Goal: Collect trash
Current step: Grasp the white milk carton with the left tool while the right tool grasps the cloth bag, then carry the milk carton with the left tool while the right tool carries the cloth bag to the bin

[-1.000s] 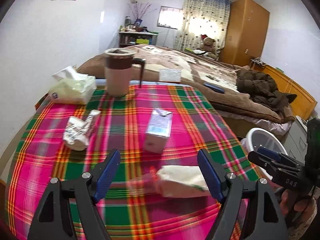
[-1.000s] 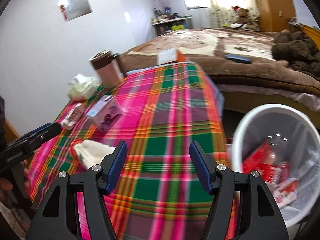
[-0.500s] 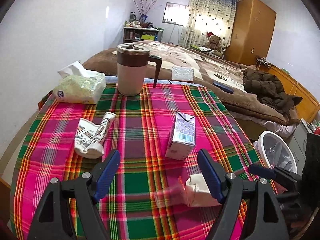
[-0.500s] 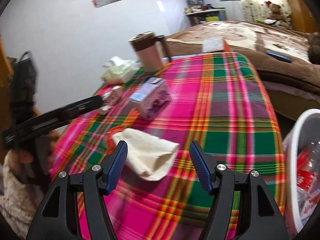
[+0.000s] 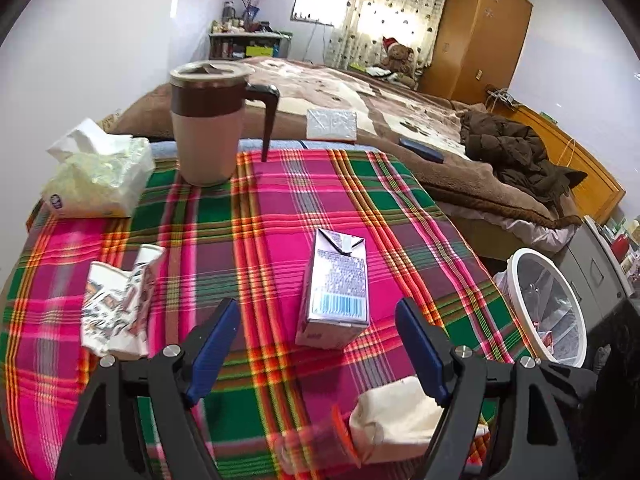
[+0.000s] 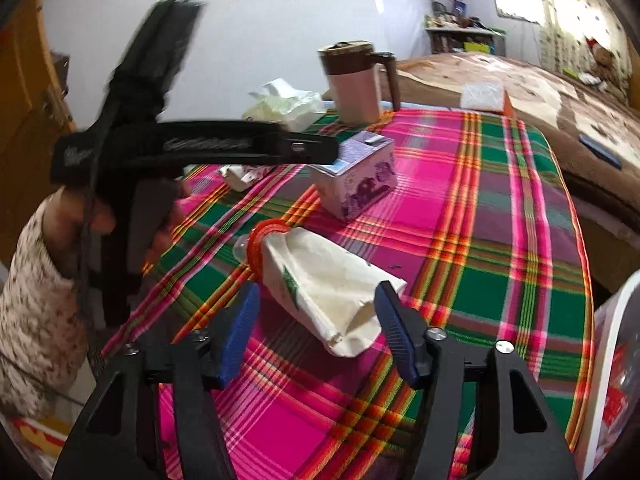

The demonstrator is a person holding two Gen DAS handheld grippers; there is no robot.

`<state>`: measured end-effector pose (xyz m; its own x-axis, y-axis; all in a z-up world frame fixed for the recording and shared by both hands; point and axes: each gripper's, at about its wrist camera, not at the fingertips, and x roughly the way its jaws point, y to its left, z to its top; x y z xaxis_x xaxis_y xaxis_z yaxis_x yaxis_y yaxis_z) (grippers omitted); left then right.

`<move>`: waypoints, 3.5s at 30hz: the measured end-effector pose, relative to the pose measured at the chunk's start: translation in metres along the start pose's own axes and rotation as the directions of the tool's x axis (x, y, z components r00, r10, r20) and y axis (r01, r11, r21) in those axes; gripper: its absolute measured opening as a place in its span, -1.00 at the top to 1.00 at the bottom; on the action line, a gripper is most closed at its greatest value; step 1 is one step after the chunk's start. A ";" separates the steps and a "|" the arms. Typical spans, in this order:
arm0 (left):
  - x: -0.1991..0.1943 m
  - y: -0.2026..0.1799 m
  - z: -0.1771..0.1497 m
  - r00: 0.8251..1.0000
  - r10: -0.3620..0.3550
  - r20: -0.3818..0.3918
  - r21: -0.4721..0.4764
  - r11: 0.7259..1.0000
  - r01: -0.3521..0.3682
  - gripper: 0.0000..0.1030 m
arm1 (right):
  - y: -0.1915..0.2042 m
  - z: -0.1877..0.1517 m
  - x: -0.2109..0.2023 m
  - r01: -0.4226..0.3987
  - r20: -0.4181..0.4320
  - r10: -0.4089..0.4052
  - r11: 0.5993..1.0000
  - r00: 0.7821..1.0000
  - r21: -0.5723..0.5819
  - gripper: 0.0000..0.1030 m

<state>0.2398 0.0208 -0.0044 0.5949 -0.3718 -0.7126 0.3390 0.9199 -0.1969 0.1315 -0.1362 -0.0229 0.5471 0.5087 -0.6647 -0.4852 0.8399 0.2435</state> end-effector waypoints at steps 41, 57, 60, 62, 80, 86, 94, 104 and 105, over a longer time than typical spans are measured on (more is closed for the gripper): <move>0.032 -0.011 0.005 0.997 0.059 -0.055 0.059 0.997 -0.056 0.21 | -0.034 0.000 -0.009 0.087 0.003 -0.087 0.994 0.996 0.063 0.83; -0.009 -0.037 -0.002 0.999 0.047 0.026 0.078 0.996 -0.049 0.21 | -0.039 0.001 -0.040 0.121 0.084 -0.129 0.988 0.988 0.096 0.83; -0.018 -0.044 -0.002 0.998 0.047 0.048 0.080 0.996 -0.051 0.21 | -0.040 0.002 -0.048 0.123 0.101 -0.134 0.987 0.986 0.104 0.83; -0.024 -0.049 -0.002 0.997 0.052 0.065 0.088 0.994 -0.057 0.21 | -0.041 0.003 -0.053 0.130 0.116 -0.142 0.985 0.983 0.109 0.83; -0.051 -0.115 -0.008 0.991 -0.034 0.127 0.171 0.985 0.012 0.21 | -0.067 -0.013 -0.110 0.219 0.211 -0.257 0.958 0.943 0.188 0.83; -0.049 -0.146 -0.009 0.988 -0.083 0.126 0.210 0.976 0.055 0.21 | -0.083 -0.022 -0.130 0.272 0.218 -0.323 0.934 0.921 0.234 0.83; -0.033 -0.191 -0.010 0.984 -0.146 0.101 0.246 0.962 0.118 0.21 | -0.109 -0.037 -0.156 0.335 0.224 -0.410 0.890 0.884 0.310 0.83; -0.003 -0.243 -0.019 0.977 -0.206 0.046 0.279 0.942 0.185 0.21 | -0.146 -0.052 -0.162 0.405 0.156 -0.495 0.824 0.855 0.396 0.83; 0.000 -0.248 -0.021 0.977 -0.207 0.042 0.285 0.940 0.187 0.21 | -0.149 -0.054 -0.163 0.408 0.150 -0.498 0.821 0.854 0.400 0.83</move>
<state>0.1407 -0.2048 0.0303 0.5416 -0.5592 -0.6276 0.6377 0.7598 -0.1265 0.0777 -0.3544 0.0112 0.8111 0.0450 -0.5832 0.0977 0.9726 0.2109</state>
